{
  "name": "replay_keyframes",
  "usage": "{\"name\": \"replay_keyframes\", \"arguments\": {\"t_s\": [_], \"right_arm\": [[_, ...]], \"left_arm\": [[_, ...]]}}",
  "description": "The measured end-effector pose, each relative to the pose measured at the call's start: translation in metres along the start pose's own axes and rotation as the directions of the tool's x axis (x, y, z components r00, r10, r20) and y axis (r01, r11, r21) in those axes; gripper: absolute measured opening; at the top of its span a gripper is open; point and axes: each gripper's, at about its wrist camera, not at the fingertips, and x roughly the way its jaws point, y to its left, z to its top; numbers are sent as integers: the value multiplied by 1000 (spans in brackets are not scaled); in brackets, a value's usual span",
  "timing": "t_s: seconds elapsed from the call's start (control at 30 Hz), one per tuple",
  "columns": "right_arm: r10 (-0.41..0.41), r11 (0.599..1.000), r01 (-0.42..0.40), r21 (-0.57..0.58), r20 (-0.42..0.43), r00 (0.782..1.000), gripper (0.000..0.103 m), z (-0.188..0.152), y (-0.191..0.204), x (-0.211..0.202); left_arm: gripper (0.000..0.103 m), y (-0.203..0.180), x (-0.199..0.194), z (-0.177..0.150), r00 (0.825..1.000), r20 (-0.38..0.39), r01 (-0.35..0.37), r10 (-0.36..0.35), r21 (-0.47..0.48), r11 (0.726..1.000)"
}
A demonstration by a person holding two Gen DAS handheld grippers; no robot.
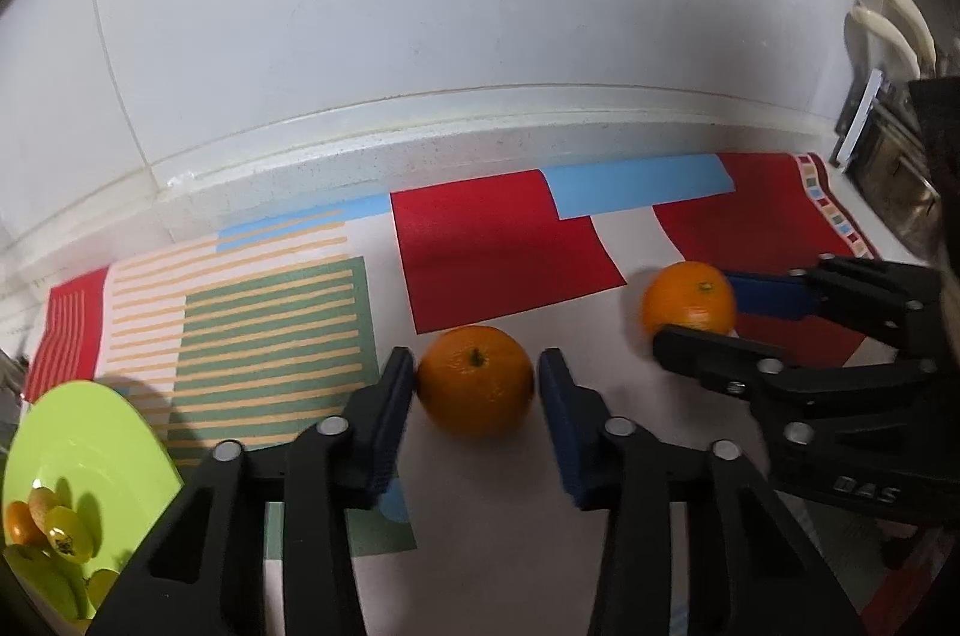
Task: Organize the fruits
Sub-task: 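Grasp one orange with the right tool while the left tool grasps the other orange, then carry the orange in the right tool while the left tool carries its orange over the plate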
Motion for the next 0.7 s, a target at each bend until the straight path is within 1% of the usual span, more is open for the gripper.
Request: {"name": "replay_keyframes", "arguments": {"t_s": [0.1,0.17,0.43,0.6,0.7], "right_arm": [[-23,1000,23,7,18,1000,44,-2,3,-9],[-25,1000,25,17,23,999,44,-3,5,-13],[-38,999,36,41,58,998,44,-9,22,-36],[-2,998,-3,61,86,996,44,-17,38,-60],[4,998,-12,68,108,994,44,-20,50,-76]], "left_arm": [[41,-2,-2,0,1000,-7,12,-12,7,1000],[41,-2,-7,-2,1000,0,11,-11,4,1000],[41,0,-49,-13,999,36,3,-3,-6,1000],[41,0,-84,-23,997,79,14,-12,-17,1000],[41,1,-104,-28,995,101,-3,6,-25,1000]]}}
